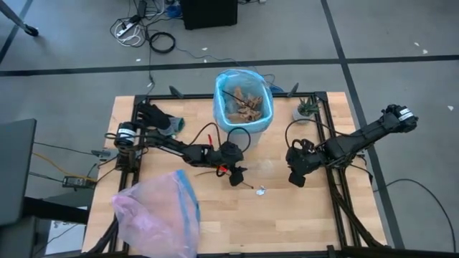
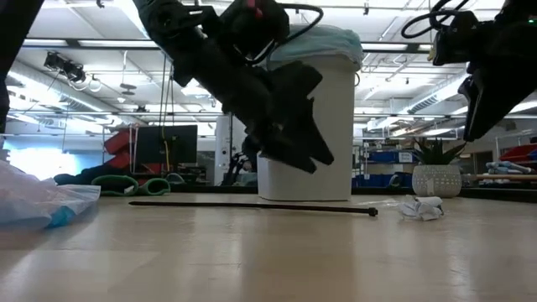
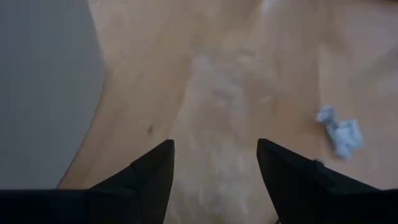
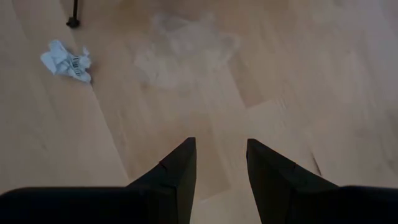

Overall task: Place trash/remove bag and relplace
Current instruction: Put the transparent plastic into the trash bin

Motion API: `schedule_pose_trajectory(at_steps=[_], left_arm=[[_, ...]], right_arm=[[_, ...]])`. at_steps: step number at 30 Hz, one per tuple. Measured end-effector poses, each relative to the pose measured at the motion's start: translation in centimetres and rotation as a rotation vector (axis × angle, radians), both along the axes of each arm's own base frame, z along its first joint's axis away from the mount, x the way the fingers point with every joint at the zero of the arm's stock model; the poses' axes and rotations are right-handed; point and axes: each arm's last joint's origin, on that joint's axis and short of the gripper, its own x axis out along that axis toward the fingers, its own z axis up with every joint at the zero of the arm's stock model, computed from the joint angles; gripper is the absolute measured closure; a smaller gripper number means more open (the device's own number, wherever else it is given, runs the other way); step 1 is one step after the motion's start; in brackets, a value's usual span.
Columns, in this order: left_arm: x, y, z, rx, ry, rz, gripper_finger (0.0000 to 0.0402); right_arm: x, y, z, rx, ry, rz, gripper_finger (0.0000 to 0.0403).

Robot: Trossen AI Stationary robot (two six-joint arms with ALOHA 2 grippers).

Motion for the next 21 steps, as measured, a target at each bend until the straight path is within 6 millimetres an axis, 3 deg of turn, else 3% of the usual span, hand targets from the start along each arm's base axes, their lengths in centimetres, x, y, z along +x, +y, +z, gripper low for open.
schedule_pose_trajectory(at_steps=[17,21], left_arm=[[-0.4,-0.6,-4.6,-0.010,0.208,-0.002,0.0167],[-0.8,-1.0,-5.1,0.061,0.267,0.024,0.0193]], right_arm=[[0.1,-0.3,0.1,-0.063,-0.048,-0.079,0.0275],[0.1,-0.3,0.1,-0.064,-0.050,-0.082,0.0275]])
